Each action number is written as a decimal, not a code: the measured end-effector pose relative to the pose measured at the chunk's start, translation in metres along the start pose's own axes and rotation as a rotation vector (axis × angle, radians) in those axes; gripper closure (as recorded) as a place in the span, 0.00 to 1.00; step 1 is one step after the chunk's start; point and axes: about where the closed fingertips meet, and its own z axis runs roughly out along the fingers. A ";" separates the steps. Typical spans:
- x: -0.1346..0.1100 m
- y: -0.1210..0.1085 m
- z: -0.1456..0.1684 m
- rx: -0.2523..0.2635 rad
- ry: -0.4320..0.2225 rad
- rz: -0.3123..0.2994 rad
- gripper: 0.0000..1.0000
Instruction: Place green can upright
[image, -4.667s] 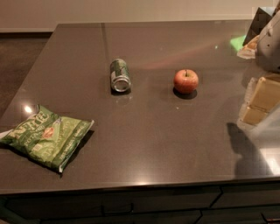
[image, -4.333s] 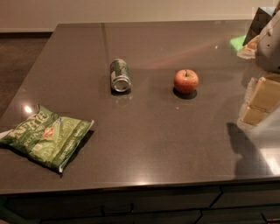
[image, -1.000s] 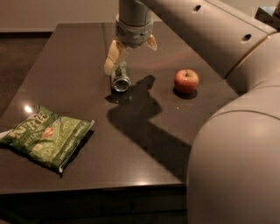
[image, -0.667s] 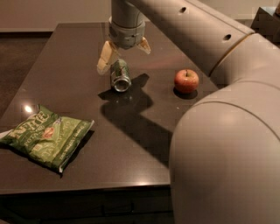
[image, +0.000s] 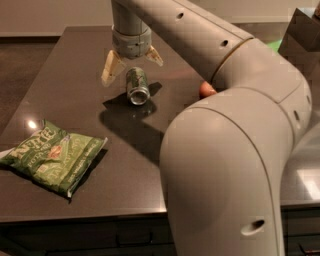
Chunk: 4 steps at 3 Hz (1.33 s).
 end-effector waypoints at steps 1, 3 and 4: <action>-0.001 -0.001 0.013 0.020 0.042 0.059 0.02; -0.003 -0.003 0.023 0.025 0.076 0.087 0.49; -0.010 0.001 0.017 0.005 0.051 0.043 0.79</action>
Offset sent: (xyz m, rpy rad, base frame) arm -0.0054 -0.0141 -0.0185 -0.0944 0.1079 -0.1367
